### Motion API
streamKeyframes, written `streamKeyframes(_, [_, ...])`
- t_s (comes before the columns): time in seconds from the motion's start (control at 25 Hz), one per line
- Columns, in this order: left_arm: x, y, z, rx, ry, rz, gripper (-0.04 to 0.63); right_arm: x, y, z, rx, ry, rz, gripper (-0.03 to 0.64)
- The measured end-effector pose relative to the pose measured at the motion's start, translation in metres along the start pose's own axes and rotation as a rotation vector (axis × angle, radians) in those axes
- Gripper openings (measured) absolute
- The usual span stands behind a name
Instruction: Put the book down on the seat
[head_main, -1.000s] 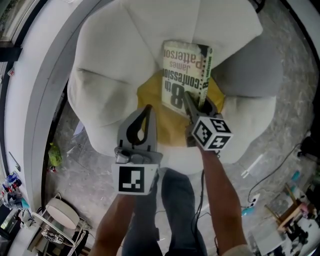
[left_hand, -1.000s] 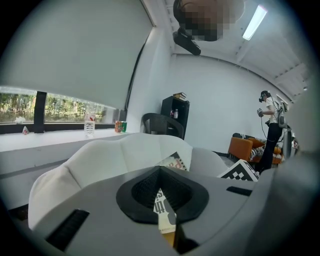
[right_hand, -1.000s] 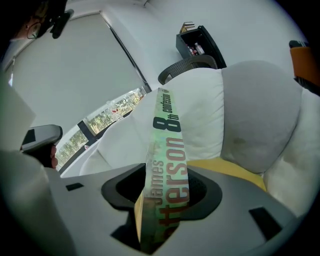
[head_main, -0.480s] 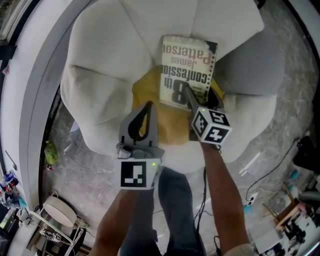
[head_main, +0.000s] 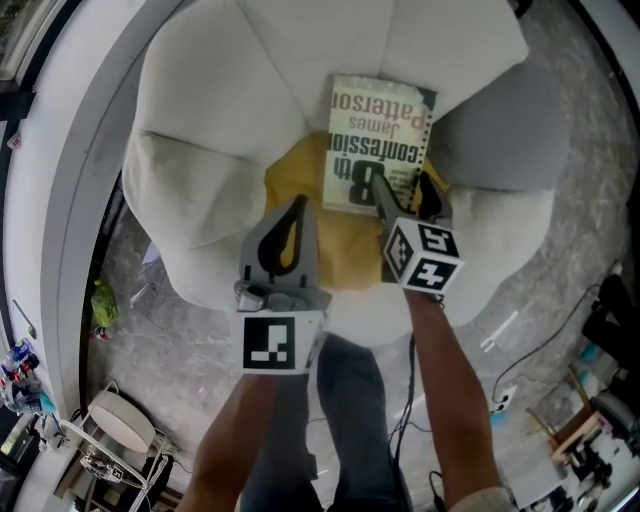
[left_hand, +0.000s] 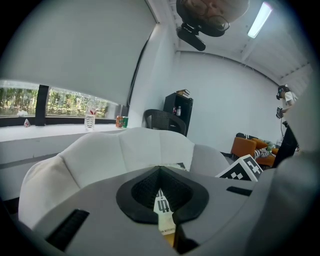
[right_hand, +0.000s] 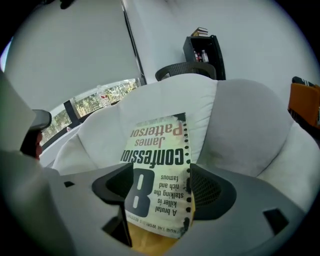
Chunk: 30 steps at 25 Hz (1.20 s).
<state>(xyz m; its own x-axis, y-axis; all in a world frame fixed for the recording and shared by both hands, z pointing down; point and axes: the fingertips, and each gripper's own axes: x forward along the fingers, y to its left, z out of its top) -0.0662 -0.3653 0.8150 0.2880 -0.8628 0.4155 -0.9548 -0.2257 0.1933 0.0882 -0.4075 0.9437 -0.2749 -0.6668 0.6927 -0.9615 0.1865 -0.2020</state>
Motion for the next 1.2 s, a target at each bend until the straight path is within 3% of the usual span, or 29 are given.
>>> streamKeyframes(0.44, [-0.009, -0.004, 0.025, 0.005, -0.009, -0.008, 0.005, -0.044, 0.041, 0.033, -0.06, -0.066, 0.128, 0.326])
streamKeyframes(0.64, [-0.019, -0.005, 0.048, 0.0, -0.024, 0.002, 0.005, -0.074, 0.052, 0.053, -0.105, -0.108, 0.112, 0.291])
streamKeyframes(0.96, [-0.052, -0.016, 0.102, 0.022, -0.047, -0.021, 0.005, -0.14, 0.074, 0.102, -0.052, -0.193, 0.083, 0.162])
streamKeyframes(1.2, [-0.086, -0.025, 0.15, 0.04, -0.065, -0.022, 0.005, -0.201, 0.086, 0.146, -0.021, -0.248, 0.052, 0.005])
